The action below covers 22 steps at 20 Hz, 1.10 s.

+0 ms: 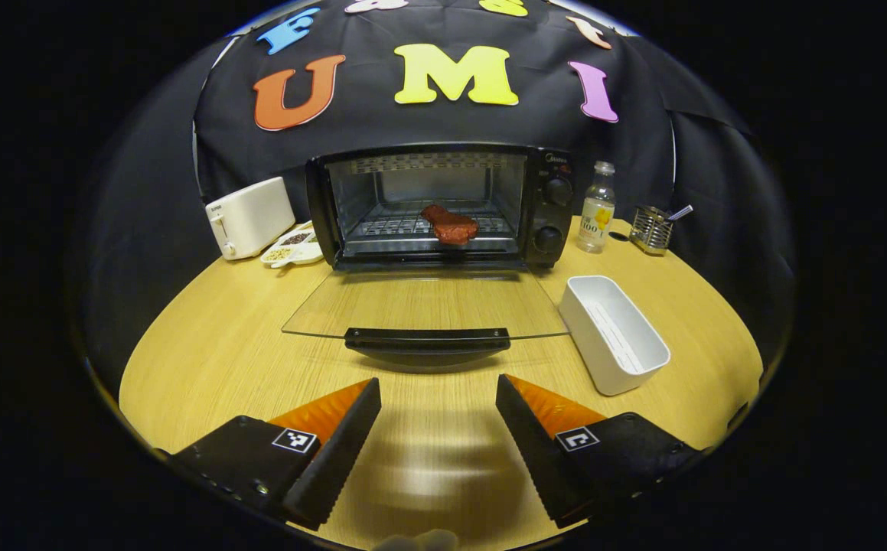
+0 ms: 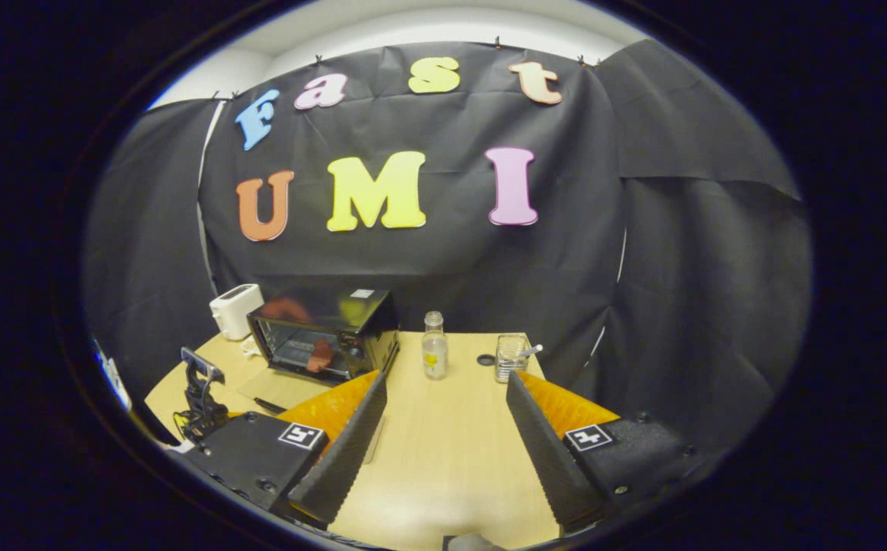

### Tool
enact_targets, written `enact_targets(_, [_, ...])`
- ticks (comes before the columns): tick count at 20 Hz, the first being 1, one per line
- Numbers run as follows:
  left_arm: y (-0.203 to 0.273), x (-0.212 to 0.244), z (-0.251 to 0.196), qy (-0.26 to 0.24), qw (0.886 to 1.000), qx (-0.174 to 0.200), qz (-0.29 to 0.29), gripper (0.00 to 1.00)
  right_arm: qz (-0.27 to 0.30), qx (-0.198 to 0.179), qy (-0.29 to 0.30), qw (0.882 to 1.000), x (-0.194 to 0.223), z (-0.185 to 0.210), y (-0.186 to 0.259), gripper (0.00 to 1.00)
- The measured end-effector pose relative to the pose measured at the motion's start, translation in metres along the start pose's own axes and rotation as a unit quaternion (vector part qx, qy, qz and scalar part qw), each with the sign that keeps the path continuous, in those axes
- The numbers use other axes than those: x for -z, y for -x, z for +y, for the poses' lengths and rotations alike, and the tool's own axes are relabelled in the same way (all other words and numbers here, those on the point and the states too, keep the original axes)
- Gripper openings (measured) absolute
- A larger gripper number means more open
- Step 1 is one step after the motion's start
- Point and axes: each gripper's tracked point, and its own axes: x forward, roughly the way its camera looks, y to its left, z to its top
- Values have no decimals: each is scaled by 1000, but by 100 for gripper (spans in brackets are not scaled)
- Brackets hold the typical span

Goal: Open the electric oven with the left hand, put the food in, and close the electric oven.

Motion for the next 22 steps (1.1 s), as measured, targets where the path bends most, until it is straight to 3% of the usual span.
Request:
enact_targets(13, [-38,-13,12,-19,1000,1,-14,97,23,10,2,1000,-1,4,-12,100])
enact_targets(22, [-29,-37,13,-28,999,6,-29,96,30,5,-21,999,5,2,-16,100])
